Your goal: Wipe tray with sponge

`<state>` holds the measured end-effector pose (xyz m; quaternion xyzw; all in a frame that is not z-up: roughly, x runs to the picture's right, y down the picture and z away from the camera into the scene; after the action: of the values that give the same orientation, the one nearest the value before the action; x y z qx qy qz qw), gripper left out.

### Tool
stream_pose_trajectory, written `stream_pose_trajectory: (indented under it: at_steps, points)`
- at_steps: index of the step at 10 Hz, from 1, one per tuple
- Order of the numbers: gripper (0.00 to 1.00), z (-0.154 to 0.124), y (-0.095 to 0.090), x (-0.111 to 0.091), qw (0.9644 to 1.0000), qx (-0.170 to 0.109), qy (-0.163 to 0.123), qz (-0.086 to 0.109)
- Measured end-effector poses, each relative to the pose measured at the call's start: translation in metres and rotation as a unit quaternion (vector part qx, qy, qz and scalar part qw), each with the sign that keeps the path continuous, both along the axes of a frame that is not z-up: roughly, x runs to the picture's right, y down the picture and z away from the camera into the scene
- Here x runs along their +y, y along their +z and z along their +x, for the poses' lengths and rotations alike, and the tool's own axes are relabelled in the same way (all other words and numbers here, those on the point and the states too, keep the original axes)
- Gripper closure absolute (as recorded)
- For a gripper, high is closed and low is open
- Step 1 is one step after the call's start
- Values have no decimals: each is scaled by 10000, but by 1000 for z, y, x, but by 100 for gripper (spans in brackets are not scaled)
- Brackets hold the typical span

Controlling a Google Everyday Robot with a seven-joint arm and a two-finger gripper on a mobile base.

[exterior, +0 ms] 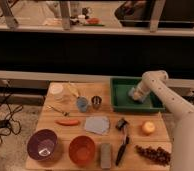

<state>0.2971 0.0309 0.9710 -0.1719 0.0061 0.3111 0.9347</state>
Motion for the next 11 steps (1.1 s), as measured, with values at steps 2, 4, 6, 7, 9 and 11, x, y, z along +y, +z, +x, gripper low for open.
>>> stream_pose_trajectory:
  at_steps: [2, 4, 6, 7, 9, 11]
  points:
    - [99, -1, 3, 1, 10000, -64, -2, 48]
    - [96, -2, 1, 1, 9997, -188, 28, 151]
    - [96, -5, 2, 0, 9997, -203, 14, 149]
    - [96, -6, 2, 0, 9997, -210, 15, 150]
    - [96, -4, 2, 1, 9997, -200, 28, 149]
    - [96, -4, 2, 1, 9997, -206, 30, 149]
